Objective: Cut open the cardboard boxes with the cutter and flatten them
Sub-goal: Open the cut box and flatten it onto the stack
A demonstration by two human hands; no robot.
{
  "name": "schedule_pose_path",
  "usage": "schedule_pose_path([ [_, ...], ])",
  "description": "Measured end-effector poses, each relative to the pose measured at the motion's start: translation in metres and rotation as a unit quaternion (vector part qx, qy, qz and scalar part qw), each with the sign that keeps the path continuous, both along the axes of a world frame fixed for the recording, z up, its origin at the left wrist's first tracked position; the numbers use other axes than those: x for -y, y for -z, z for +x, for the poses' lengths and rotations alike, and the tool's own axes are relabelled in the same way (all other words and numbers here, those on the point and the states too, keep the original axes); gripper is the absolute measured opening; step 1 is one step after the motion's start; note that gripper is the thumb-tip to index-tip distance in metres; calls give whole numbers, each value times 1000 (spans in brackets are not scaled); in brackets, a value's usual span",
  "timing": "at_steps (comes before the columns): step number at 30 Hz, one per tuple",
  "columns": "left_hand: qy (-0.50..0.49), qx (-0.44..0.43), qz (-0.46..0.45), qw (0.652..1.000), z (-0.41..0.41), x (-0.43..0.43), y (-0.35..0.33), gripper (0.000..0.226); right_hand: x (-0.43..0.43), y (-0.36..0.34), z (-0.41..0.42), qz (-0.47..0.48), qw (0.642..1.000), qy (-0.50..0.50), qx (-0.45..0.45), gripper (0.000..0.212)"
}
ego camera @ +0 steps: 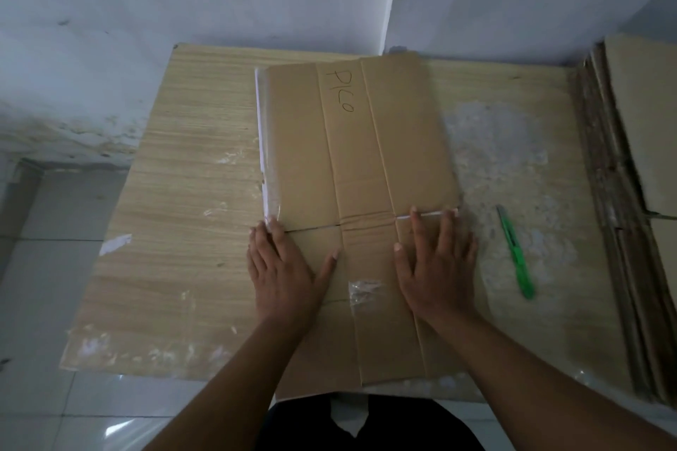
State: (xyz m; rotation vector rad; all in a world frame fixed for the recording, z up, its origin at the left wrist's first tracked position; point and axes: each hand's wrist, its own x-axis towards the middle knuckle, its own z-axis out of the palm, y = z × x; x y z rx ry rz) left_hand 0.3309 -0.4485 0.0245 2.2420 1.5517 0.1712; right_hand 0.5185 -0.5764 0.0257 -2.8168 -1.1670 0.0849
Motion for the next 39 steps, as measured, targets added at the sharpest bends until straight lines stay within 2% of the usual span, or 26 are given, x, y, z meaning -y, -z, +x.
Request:
schedule_pose_path([
  [3, 2, 13, -1, 1000, -2, 0, -1, 119, -5, 1, 5, 130, 985, 101, -46, 70],
  [7, -2, 28, -23, 999, -3, -6, -5, 122, -7, 0, 8, 218, 968, 99, -82, 74],
  [10, 9, 62, -24, 998, -9, -12, -5, 121, 2, 2, 8, 195, 976, 65, -79, 75],
  [13, 7, 38, 2, 999, -9, -5, -2, 107, 8, 5, 5, 92, 994, 24, -53, 73],
  [17, 24, -62, 56, 996, 4, 19, 1, 79, 6, 7, -35, 51, 992, -107, -43, 72],
  [21, 88, -106, 72, 988, 4, 43, 6, 76, 31, 13, -72, 65, 961, -263, -64, 68],
  [24, 98, -98, 90, 986, -6, 53, 8, 79, 63, 7, -53, 29, 924, -375, -75, 70],
  [26, 109, -101, 102, 984, -9, 57, 10, 82, 64, 8, -27, 22, 935, -349, -66, 70],
  [30, 131, -98, 99, 982, -7, 55, 9, 86, 7, 10, 29, -2, 978, -203, -48, 68],
  [35, 183, -85, 79, 976, 2, 40, 4, 86, -75, 5, 54, -25, 982, -174, -63, 70],
  [39, 174, -84, 77, 978, 29, -17, 3, 83, -86, 5, 48, -14, 982, -178, -53, 69],
])
